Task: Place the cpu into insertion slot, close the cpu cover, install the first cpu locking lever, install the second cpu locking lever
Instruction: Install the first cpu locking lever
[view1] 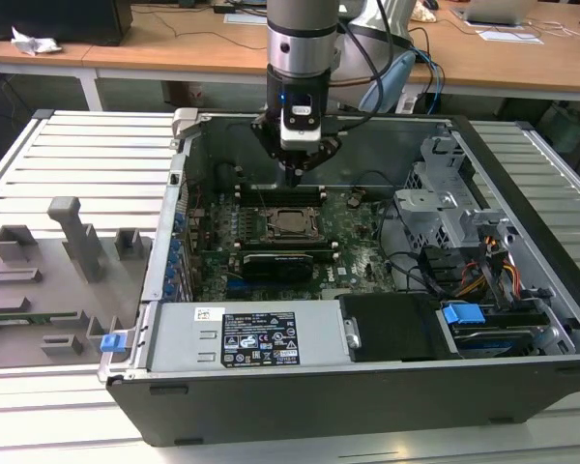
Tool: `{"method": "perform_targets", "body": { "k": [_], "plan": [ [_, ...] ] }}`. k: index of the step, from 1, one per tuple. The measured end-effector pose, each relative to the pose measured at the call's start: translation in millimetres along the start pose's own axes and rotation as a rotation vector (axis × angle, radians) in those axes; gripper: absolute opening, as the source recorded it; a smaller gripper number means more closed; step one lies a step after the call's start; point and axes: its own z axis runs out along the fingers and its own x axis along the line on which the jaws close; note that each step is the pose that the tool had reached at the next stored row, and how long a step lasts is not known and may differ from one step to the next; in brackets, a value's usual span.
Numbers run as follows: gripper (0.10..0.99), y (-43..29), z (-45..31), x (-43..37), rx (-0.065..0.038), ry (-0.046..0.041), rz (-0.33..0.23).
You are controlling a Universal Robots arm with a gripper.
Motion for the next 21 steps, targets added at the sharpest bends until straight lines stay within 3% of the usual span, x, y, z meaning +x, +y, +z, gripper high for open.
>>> {"method": "perform_targets", "body": {
  "k": [21],
  "plan": [
    [0.106,-0.1,3.0,0.0,-0.005,0.0189,-0.470]
  ]
}}
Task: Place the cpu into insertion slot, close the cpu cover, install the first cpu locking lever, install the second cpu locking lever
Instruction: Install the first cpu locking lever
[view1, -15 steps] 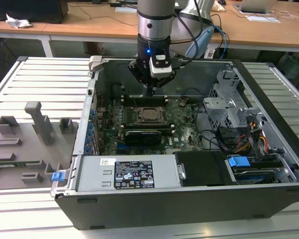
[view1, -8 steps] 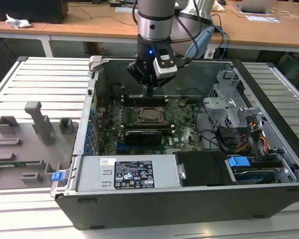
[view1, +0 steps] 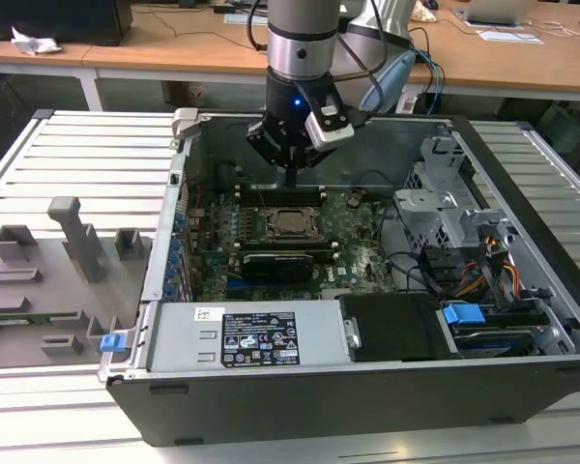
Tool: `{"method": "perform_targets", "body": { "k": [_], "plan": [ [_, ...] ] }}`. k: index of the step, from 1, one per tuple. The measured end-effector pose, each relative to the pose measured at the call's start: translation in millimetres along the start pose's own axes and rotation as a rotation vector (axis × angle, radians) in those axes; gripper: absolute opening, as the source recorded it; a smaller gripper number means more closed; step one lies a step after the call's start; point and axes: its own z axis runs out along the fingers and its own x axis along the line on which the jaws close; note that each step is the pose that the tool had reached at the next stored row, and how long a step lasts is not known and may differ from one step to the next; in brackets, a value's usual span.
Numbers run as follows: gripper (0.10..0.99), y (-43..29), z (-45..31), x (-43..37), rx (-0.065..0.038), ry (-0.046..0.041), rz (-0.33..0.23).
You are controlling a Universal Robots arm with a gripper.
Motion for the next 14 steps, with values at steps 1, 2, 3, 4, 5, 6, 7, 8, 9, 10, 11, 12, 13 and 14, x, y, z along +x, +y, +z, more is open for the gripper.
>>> {"method": "perform_targets", "body": {
  "k": [1,2,3,4,5,6,7,8,9,10,11,12,13,14],
  "plan": [
    [0.106,0.0,0.1,0.0,0.000,0.0010,-0.019],
    [0.106,0.0,0.2,0.0,-0.001,0.0029,-0.056],
    [0.106,0.0,0.3,0.1,-0.001,0.0039,-0.078],
    [0.106,0.0,0.4,0.1,-0.001,0.0042,-0.087],
    [0.106,-0.1,0.5,0.8,-0.001,0.0043,-0.096],
    [0.106,-0.2,0.5,2.1,-0.001,0.0044,-0.098],
    [0.106,-0.3,0.5,4.1,-0.001,0.0044,-0.098],
    [0.106,-0.6,0.5,8.5,-0.001,0.0045,-0.098],
    [0.106,-0.8,0.5,10.8,-0.001,0.0047,-0.098],
    [0.106,-0.9,0.5,13.6,-0.001,0.0046,-0.098],
    [0.106,-1.2,0.6,16.8,-0.001,0.0046,-0.099],
    [0.106,-1.4,0.7,19.6,-0.001,0.0046,-0.099],
    [0.106,-1.6,0.7,23.6,-0.001,0.0047,-0.099],
    [0.106,-1.8,0.8,26.6,-0.001,0.0046,-0.099]
  ]
}}
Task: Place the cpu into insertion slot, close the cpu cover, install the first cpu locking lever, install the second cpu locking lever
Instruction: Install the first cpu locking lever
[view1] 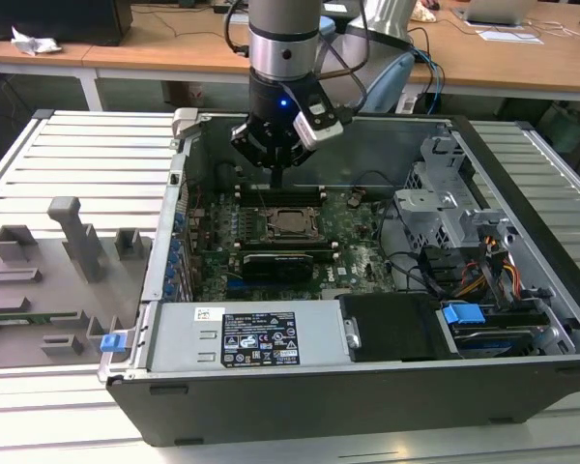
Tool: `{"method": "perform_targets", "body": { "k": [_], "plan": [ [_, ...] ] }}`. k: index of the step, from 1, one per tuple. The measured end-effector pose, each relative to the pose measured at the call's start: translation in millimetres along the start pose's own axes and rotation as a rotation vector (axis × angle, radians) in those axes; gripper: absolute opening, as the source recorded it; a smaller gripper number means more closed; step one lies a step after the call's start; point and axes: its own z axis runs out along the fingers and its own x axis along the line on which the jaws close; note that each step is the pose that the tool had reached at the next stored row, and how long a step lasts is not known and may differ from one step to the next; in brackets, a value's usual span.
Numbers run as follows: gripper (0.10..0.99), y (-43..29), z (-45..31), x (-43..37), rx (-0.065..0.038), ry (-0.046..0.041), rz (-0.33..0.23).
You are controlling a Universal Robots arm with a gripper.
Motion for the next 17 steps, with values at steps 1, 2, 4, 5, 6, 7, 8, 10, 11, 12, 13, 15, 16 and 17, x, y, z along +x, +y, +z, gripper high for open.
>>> {"method": "perform_targets", "body": {
  "k": [1,2,4,5,6,7,8,10,11,12,13,15,16,17],
  "plan": [
    [0.106,0.1,0.2,4.5,0.000,0.0000,0.000],
    [0.106,0.3,0.3,9.1,0.000,-0.0001,-0.001],
    [0.106,0.5,0.7,17.6,0.000,0.0000,-0.001],
    [0.106,0.6,0.8,20.0,0.000,0.0000,-0.002],
    [0.106,0.7,1.0,23.5,0.000,0.0000,-0.002],
    [0.106,0.8,1.2,25.4,0.000,-0.0001,-0.002],
    [0.106,0.9,1.4,27.3,0.000,0.0000,-0.002],
    [0.106,2.4,2.4,32.9,0.000,0.0001,-0.002],
    [0.106,3.0,2.9,34.3,0.000,0.0001,-0.002],
    [0.106,4.3,3.6,35.7,0.000,0.0000,-0.002],
    [0.106,6.8,4.8,36.5,0.000,0.0001,-0.002],
    [0.106,11.4,6.9,37.1,0.000,0.0000,-0.002],
    [0.106,13.8,8.2,37.4,0.000,0.0000,-0.002],
    [0.106,15.2,9.0,37.5,0.000,-0.0001,-0.002]
  ]
}}
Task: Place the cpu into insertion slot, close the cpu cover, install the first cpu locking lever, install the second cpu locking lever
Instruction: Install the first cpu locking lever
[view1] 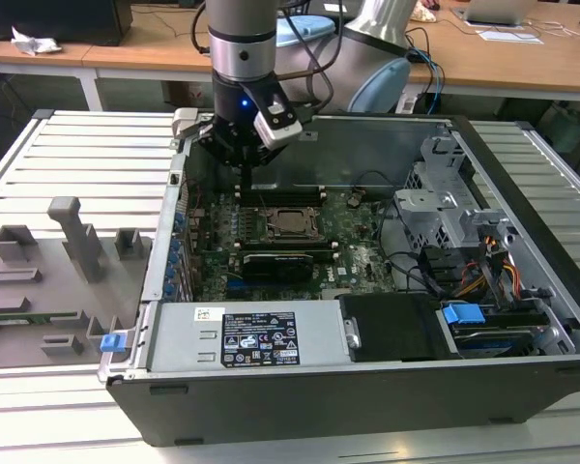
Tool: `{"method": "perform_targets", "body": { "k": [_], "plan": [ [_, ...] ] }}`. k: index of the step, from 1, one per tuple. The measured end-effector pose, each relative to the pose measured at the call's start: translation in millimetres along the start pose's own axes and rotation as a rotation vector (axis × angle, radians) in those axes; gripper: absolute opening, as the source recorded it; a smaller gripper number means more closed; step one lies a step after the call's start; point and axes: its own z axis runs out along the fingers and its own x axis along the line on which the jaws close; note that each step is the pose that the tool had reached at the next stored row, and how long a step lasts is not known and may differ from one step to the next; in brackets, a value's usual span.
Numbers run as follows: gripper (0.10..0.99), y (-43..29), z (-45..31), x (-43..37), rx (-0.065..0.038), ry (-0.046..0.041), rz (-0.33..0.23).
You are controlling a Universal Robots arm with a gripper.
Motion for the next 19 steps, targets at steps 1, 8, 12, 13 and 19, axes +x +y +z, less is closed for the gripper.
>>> {"method": "perform_targets", "body": {
  "k": [1,8,12,13,19],
  "plan": [
    [0.106,2.1,1.0,0.2,0.000,0.0002,0.000],
    [0.106,7.2,5.1,-5.9,0.000,0.0003,0.000],
    [0.106,7.7,7.1,-18.3,0.001,0.0003,0.000],
    [0.106,7.8,7.7,-21.8,0.002,0.0004,0.000],
    [0.106,8.4,13.0,-46.2,0.007,0.0005,0.000]
  ]
}}
